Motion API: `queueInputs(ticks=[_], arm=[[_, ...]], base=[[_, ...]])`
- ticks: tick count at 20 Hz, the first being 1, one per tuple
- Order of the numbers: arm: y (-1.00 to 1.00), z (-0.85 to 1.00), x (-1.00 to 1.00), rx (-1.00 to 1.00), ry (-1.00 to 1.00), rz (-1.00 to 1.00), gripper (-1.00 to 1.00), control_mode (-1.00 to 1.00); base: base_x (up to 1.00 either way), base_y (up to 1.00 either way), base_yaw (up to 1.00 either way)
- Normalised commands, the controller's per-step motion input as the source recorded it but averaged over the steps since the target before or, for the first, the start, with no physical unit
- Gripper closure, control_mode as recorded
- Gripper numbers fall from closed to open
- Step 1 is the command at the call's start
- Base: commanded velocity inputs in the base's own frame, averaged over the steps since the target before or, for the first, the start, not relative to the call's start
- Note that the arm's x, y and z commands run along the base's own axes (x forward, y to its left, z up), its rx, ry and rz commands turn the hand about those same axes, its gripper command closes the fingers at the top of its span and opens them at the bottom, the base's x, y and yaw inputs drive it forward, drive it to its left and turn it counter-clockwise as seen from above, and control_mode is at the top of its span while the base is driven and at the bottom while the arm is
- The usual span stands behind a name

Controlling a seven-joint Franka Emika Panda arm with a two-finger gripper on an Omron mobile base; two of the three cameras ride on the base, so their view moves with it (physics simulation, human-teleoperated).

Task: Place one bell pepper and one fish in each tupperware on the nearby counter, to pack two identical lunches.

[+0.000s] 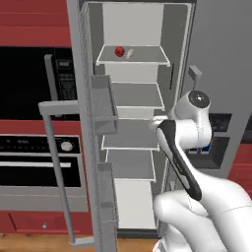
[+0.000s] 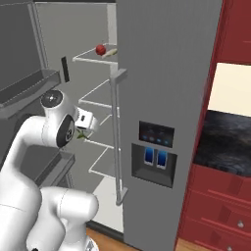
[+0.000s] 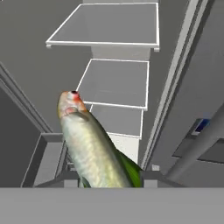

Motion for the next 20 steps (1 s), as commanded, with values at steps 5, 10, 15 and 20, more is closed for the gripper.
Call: queueInputs(ticks=[5,10,15,20], arm=[[0.00,0.00,0.00,0.00,0.00,0.00,1.00,1.00],[0.00,0.00,0.00,0.00,0.00,0.00,1.00,1.00],[0.00,0.00,0.00,0.00,0.00,0.00,1.00,1.00],[0.00,0.00,0.00,0.00,0.00,0.00,1.00,1.00]], base=[[-0.73,-0.98,-0.08],[-0.28,-1.00,-0.10],[-0.10,-1.00,-0.10],[0.00,-1.00,-0.09]])
